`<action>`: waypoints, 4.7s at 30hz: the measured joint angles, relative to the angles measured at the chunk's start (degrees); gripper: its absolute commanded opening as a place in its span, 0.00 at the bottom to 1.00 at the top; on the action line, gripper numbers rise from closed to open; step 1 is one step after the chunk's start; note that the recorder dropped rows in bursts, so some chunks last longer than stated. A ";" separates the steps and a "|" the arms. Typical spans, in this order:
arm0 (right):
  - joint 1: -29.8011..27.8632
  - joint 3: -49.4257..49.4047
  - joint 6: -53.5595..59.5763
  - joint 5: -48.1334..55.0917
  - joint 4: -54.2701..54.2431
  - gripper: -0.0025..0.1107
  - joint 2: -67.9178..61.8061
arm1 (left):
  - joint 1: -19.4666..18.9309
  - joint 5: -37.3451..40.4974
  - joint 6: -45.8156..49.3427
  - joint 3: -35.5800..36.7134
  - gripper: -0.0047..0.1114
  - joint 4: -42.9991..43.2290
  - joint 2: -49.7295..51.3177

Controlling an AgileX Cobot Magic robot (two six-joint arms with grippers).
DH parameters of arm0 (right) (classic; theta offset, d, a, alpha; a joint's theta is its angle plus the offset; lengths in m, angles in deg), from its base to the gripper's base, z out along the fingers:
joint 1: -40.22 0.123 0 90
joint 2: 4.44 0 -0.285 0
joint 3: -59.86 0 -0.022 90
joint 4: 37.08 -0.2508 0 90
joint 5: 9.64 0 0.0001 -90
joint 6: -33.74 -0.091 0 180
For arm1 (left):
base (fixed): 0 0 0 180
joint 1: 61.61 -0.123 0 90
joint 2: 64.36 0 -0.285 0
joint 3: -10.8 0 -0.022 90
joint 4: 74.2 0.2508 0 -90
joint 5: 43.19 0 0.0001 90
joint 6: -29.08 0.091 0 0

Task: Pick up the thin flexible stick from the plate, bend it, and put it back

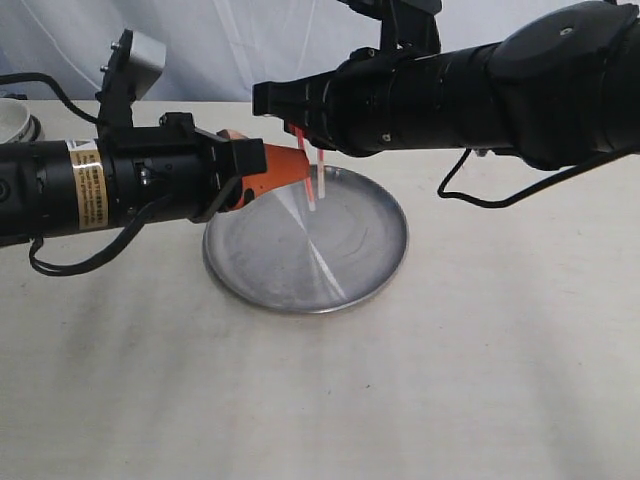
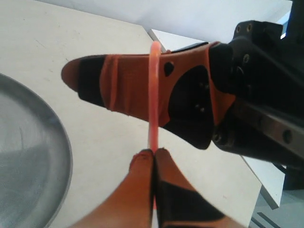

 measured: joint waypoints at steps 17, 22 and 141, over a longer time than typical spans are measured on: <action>0.00 0.00 -0.10 0.00 -3.50 0.01 0.00 | 0.00 0.10 0.00 0.00 0.04 -0.25 0.00; 0.00 0.00 0.03 0.00 -4.56 0.01 0.00 | 0.00 0.21 0.00 0.00 0.04 -0.38 0.00; -10.17 0.20 3.03 0.75 -13.94 0.42 -16.50 | 0.32 48.58 5.03 0.12 0.04 -2.58 -9.95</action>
